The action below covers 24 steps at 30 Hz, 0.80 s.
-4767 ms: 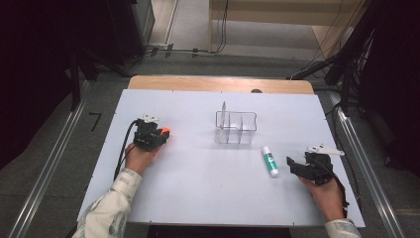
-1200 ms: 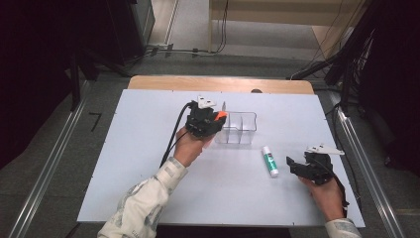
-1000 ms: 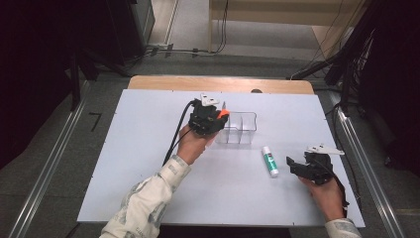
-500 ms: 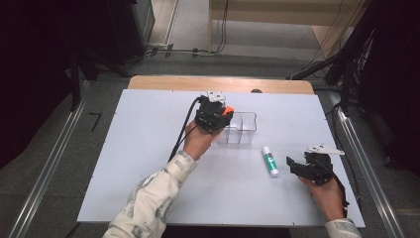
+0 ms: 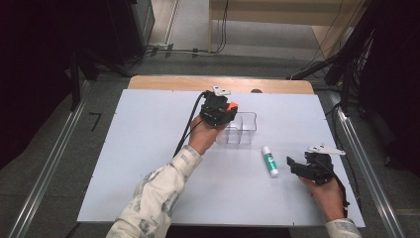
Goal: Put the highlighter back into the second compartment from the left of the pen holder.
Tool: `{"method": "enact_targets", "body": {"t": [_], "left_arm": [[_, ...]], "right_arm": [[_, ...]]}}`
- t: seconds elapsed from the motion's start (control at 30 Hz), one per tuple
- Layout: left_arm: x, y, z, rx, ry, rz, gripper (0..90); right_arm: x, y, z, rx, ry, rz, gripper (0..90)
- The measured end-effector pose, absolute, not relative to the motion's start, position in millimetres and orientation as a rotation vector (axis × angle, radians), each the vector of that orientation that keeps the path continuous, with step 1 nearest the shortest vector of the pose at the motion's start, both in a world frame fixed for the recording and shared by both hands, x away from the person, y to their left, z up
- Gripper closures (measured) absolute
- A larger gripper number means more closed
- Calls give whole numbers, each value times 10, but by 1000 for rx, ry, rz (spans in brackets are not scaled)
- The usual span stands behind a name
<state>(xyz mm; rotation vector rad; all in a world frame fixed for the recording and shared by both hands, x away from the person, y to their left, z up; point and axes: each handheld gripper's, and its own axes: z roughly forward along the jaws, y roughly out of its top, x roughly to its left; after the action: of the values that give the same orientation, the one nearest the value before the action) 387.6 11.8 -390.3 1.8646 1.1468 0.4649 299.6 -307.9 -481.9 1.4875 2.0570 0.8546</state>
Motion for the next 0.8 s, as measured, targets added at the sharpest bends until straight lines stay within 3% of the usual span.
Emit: {"method": "enact_targets", "body": {"t": [0.8], "left_arm": [[4061,-85,-3822,1876,1156,476,672]], "right_arm": [[2995,-3088,-4814,1487,2055,865,271]]}}
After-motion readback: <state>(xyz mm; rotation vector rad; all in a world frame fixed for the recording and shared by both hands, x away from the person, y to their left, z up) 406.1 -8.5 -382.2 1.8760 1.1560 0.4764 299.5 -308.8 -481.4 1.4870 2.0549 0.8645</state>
